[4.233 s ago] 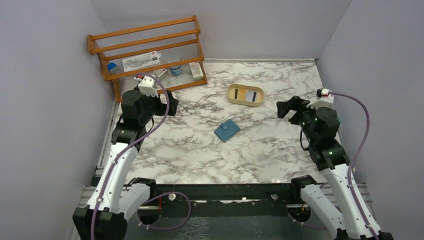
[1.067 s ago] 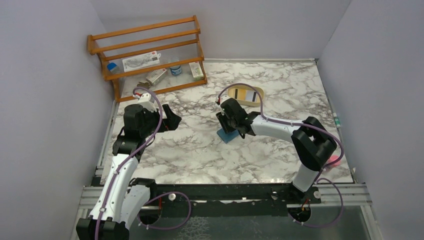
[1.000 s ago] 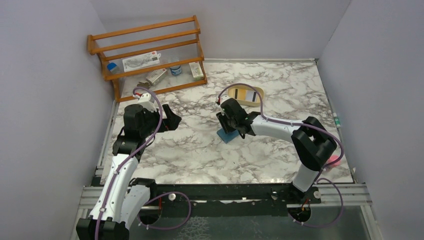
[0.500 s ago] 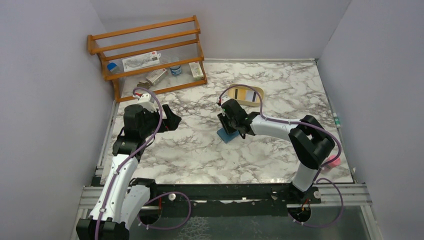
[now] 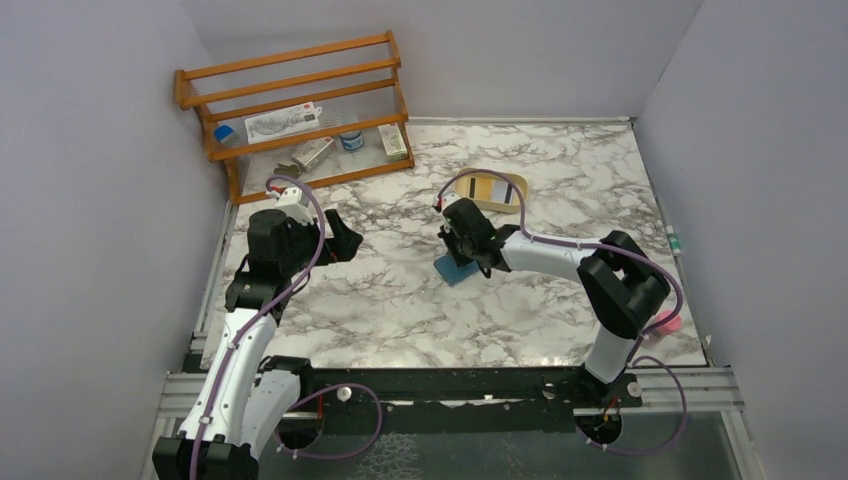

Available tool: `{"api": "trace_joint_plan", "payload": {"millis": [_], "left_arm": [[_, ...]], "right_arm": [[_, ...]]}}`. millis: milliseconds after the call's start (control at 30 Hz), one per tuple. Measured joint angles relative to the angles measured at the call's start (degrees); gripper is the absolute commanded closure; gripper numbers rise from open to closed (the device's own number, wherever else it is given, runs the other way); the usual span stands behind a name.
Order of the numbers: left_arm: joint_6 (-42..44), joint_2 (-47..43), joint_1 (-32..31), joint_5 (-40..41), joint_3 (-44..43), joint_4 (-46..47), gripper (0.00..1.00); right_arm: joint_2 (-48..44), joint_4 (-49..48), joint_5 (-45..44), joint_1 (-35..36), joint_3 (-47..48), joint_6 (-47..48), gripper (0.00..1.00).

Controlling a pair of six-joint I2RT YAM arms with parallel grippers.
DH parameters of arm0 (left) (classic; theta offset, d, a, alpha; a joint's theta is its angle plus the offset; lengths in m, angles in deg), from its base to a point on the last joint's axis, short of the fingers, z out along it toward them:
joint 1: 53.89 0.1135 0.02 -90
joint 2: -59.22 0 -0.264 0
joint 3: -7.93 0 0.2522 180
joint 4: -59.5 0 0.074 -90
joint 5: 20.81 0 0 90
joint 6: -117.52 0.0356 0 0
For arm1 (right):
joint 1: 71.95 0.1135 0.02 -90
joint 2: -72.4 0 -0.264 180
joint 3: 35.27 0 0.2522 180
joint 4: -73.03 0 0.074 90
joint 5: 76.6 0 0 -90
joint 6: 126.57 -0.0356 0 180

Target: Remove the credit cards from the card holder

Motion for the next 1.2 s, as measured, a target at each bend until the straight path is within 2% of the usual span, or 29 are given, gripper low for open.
{"api": "trace_joint_plan", "payload": {"millis": [133, 300, 500, 700, 733, 1000, 1200], "left_arm": [[0.0, 0.0, 0.0, 0.0, 0.0, 0.0, 0.01], [-1.2, 0.0, 0.0, -1.6, 0.5, 1.0, 0.01], [-7.6, -3.5, -0.5, -5.5, 8.2, 7.8, 0.01], [-13.4, -5.2, -3.8, -6.3, 13.9, 15.5, 0.01], [-14.3, -4.7, -5.0, -5.9, 14.0, 17.4, 0.01], [-13.9, 5.2, -20.1, 0.2, 13.6, 35.5, 0.03], [-8.7, 15.2, -30.6, 5.7, 9.7, 41.7, 0.01]], "right_arm": [[-0.9, -0.9, 0.6, -0.2, -1.0, -1.4, 0.99], [-5.1, 0.0, 5.1, -2.7, -2.0, -7.6, 0.99], [-12.6, -1.1, 10.5, -6.1, -1.7, -21.5, 0.99], [-13.6, -0.9, 12.5, -6.7, -0.8, -37.8, 0.99], [-13.6, -0.9, 13.1, -6.7, -0.8, -41.4, 0.99], [-13.6, -1.0, 14.0, -6.7, -0.8, -50.7, 0.99], [-13.8, -0.9, 14.1, -6.7, -0.8, -53.3, 0.99]]}}
